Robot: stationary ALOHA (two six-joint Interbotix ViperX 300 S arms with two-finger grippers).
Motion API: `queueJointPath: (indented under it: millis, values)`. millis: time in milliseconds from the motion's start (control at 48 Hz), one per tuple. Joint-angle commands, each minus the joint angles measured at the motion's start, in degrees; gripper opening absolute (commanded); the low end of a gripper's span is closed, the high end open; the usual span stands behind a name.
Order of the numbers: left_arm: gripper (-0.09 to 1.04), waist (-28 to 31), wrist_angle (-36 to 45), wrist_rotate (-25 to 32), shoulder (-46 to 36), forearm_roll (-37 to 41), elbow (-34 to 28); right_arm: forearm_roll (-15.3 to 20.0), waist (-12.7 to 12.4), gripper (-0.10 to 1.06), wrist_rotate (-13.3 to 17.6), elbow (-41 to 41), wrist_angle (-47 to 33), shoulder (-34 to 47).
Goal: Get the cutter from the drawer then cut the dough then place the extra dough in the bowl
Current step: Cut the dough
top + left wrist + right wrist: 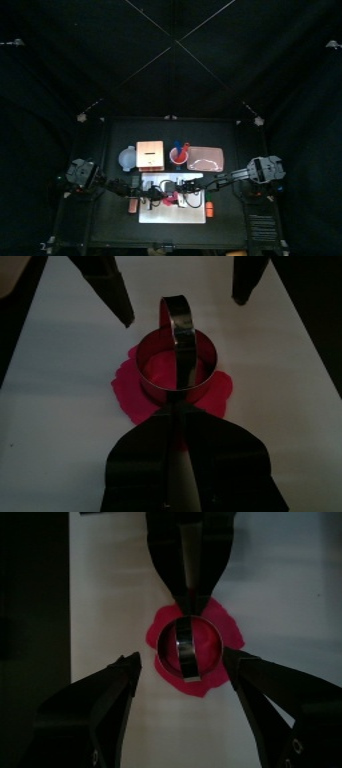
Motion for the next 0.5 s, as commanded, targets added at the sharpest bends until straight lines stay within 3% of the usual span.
queueJointPath:
  millis: [21,354,500]
  values:
    - [0.56,0.0,-0.35,-0.09,-0.26,-0.26,-0.88,-0.62,-0.35,0.97,-0.09,-2.99,1.85,0.44]
    - [0.55,0.0,-0.26,-0.09,0.09,-0.53,-0.7,-1.76,-0.44,0.96,0.18,-5.01,3.43,1.58]
    - [0.55,0.0,-0.35,-0.09,0.7,-0.7,-0.79,-1.76,-0.62,0.89,0.09,-5.27,3.52,1.58]
